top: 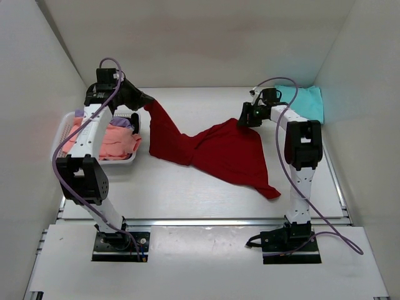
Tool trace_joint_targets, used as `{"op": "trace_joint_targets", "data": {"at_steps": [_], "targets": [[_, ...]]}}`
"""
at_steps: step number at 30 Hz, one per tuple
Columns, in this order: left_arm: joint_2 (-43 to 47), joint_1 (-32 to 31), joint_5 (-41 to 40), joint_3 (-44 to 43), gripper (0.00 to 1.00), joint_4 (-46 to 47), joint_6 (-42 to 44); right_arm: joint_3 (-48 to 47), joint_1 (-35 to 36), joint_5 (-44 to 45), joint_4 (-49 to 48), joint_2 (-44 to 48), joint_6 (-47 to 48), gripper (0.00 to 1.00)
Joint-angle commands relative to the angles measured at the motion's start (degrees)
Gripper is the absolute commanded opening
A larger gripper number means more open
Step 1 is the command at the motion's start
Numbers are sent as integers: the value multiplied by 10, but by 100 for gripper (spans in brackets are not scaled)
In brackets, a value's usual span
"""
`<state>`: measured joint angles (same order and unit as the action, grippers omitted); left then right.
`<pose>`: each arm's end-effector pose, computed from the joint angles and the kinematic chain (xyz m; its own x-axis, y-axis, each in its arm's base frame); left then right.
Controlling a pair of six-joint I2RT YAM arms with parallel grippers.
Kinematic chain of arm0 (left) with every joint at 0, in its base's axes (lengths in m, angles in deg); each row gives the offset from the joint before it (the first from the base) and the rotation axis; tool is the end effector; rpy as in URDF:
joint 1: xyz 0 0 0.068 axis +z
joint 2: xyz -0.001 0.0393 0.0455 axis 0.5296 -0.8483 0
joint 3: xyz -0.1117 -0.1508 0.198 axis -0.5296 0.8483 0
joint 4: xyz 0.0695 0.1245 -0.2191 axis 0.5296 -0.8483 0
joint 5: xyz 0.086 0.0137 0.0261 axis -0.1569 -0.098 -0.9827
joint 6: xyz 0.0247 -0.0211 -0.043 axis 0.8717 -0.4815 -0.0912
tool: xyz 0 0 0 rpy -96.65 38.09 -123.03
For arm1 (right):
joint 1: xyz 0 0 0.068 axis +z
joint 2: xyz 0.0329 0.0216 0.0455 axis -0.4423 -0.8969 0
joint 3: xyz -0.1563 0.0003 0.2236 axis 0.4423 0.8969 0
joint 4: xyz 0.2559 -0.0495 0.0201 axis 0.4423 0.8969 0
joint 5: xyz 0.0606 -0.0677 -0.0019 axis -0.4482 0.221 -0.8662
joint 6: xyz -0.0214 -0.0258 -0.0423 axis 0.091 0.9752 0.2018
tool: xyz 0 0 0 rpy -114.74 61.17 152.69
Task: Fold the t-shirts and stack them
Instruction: Flatten out the tshirt
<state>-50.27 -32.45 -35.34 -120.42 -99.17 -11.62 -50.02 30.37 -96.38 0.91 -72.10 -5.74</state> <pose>0.3908 -0.0184 0.3496 -0.6455 -0.7275 -0.2325 -0.3205 0.5343 -0.7822 0.4906 0.0533 0.1562 -0.8348 0.0455 -0.5487 -0.2644 0.8410 0.4720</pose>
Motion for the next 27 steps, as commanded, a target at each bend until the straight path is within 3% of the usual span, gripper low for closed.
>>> {"op": "trace_joint_targets", "data": {"at_steps": [1,3,8,14,21,26,27], "targets": [[62,-2,12,24,0,15,5,15,28,0,48,1,18,27],[75,-2,12,36,0,14,2,-3,35,12,69,1,23,0],[97,4,17,24,0,7,19,-41,34,94,95,67,52,0],[109,43,44,-44,0,34,3,-81,-35,145,94,241,49,0],[195,92,55,-40,0,81,-55,46,-113,149,52,509,48,0],[255,74,77,20,0,135,-86,161,-102,184,36,688,90,0],[291,68,93,46,0,168,-109,185,-131,174,35,743,90,0]]}}
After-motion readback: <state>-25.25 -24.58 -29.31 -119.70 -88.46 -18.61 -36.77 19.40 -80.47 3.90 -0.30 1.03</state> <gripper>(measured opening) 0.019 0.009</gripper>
